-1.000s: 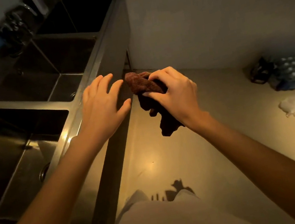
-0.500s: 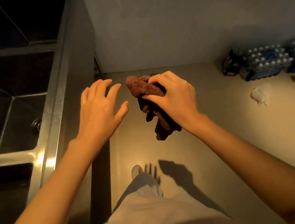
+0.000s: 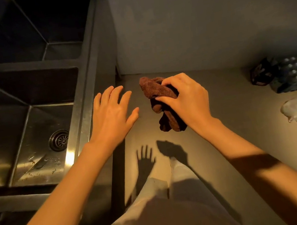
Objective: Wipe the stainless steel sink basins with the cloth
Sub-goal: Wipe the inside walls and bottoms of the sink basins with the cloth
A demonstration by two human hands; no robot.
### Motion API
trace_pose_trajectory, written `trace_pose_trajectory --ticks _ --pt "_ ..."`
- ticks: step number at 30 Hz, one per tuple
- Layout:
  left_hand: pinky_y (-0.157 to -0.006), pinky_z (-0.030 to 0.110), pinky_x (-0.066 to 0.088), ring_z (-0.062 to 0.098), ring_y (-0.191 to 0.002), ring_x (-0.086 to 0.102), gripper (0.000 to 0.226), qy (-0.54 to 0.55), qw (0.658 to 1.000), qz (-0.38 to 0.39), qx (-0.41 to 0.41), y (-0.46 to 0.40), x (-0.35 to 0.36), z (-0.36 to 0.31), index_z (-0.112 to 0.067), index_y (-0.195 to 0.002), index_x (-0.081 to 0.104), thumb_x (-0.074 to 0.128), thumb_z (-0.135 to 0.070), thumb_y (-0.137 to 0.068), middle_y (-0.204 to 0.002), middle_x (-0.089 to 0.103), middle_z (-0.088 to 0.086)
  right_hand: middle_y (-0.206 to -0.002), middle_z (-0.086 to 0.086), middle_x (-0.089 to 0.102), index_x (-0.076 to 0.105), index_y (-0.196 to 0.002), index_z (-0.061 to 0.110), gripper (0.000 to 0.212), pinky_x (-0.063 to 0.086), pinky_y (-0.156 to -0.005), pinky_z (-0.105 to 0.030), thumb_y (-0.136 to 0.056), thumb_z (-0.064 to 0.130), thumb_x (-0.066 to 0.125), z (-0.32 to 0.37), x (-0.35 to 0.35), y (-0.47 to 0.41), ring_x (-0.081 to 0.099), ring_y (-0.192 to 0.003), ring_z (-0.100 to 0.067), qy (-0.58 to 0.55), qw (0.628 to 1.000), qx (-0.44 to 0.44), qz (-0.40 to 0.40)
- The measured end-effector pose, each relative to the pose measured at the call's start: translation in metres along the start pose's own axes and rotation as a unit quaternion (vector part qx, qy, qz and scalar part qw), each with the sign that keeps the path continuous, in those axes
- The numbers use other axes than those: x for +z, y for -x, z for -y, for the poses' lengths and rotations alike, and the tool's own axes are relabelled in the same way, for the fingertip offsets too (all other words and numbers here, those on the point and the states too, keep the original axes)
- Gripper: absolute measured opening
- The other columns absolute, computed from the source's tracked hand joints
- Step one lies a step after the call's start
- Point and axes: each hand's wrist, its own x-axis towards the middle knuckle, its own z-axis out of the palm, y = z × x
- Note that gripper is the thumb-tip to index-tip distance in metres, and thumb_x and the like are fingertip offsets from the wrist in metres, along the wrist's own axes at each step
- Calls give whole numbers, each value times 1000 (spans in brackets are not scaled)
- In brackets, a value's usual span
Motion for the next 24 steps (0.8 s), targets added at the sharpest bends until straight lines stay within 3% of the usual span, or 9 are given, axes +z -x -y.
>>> trace_pose_trajectory --ticks 9,24 --pt "-113 51 23 32 -140 30 53 -7 999 -3 -49 -95 4 13 -11 -138 49 46 -43 -96 -145 42 15 -104 8 63 66 -107 30 33 44 -68 -27 -78 47 71 -40 19 -101 62 -95 -16 -23 999 -28 41" --pt "-114 49 19 30 -141 28 53 -52 985 -29 -165 -237 -16 18 -15 -139 47 43 -45 -95 -147 40 13 -101 -1 63 68 -105 23 35 48 -81 -34 -74 37 77 -76 16 -300 62 -95 -22 -91 985 -113 94"
